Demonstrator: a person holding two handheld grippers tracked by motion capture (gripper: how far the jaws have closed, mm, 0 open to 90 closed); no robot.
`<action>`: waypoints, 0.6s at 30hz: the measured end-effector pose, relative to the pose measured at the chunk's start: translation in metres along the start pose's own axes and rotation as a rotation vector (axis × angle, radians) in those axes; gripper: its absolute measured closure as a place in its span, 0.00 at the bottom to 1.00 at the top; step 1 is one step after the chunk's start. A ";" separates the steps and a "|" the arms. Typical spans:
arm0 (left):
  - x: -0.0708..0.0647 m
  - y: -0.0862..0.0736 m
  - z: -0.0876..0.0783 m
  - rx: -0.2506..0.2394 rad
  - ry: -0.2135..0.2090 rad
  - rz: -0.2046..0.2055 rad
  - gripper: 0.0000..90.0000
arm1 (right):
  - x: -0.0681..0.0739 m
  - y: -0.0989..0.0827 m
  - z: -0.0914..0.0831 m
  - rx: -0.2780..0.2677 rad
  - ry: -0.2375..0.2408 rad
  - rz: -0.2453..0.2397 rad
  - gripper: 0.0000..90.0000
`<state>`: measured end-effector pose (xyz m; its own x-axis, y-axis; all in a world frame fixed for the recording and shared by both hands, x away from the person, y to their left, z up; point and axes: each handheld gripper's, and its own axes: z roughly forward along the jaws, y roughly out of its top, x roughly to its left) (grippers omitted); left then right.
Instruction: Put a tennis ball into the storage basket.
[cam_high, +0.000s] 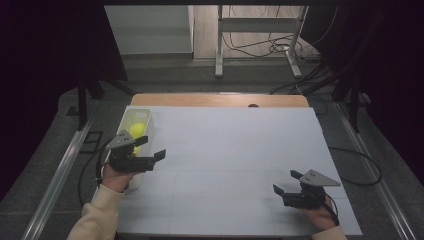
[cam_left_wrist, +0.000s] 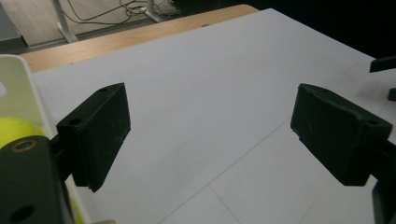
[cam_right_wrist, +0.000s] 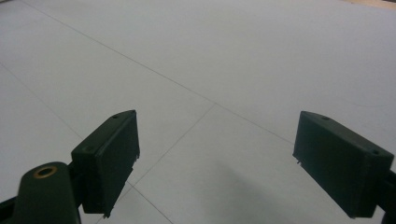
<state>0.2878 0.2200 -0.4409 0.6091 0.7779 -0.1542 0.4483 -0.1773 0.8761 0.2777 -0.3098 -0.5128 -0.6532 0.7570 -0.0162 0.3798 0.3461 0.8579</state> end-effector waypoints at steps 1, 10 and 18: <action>-0.004 -0.002 0.001 -0.002 -0.010 -0.002 0.14 | 0.000 0.000 0.001 0.003 -0.003 0.000 0.16; -0.027 -0.016 0.003 0.002 -0.065 0.021 0.15 | 0.002 0.002 0.005 0.005 0.009 -0.011 0.16; -0.045 -0.029 0.016 0.028 -0.104 0.029 0.15 | 0.002 0.002 0.004 0.004 0.009 -0.011 0.16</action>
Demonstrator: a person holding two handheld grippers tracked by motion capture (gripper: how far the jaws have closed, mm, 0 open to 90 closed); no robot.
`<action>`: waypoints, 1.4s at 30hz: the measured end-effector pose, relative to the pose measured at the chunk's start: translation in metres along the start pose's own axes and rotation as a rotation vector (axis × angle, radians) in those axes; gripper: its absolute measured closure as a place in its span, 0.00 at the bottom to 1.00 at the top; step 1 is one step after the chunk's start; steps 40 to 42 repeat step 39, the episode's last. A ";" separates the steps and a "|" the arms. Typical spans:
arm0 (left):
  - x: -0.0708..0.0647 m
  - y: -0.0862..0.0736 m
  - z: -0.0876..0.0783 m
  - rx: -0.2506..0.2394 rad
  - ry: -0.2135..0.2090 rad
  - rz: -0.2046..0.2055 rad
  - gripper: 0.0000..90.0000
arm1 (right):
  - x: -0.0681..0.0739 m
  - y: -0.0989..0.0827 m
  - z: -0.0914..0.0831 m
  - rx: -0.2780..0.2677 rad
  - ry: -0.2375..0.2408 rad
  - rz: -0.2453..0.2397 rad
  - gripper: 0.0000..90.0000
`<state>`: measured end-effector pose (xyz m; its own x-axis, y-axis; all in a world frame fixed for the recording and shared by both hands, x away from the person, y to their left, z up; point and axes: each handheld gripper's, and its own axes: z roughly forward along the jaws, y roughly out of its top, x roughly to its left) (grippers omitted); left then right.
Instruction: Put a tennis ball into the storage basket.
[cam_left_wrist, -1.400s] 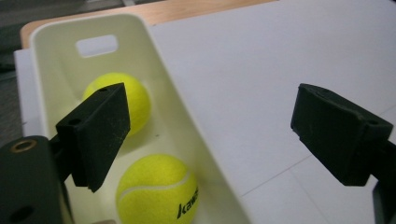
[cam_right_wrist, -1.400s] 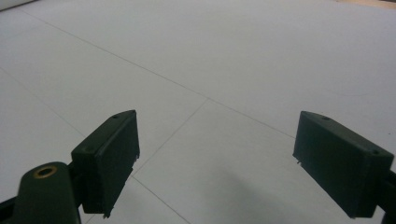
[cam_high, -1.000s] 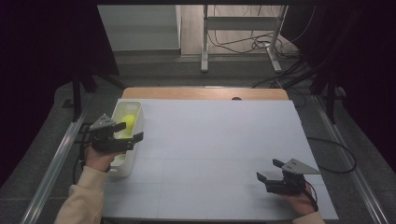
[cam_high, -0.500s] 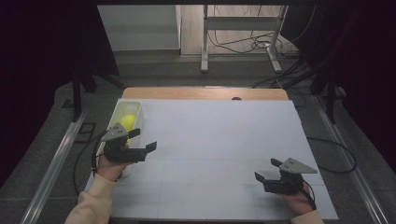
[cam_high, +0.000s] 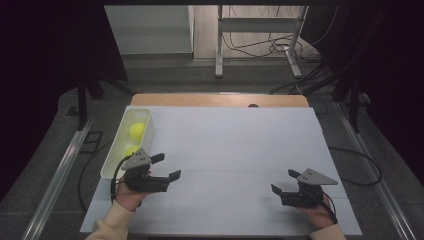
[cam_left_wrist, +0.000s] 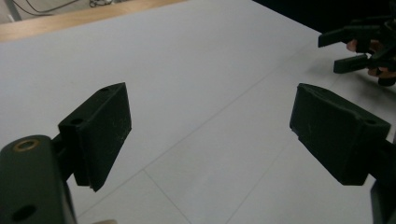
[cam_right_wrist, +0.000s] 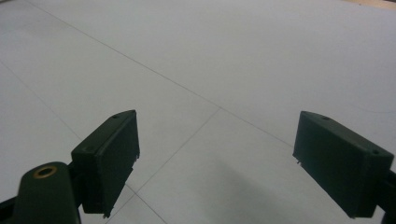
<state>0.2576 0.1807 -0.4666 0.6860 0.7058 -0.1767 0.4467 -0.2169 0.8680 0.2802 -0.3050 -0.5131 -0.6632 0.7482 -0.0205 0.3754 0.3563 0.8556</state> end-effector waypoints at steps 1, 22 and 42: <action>-0.002 -0.002 0.003 0.010 -0.006 0.002 0.15 | 0.000 0.000 0.000 0.000 0.000 0.000 0.16; -0.001 -0.051 0.015 0.085 0.027 0.012 0.16 | 0.003 0.000 -0.002 -0.012 0.049 0.013 0.16; 0.004 -0.046 0.017 0.063 0.012 -0.002 0.16 | 0.010 -0.002 -0.008 -0.031 0.113 0.003 0.16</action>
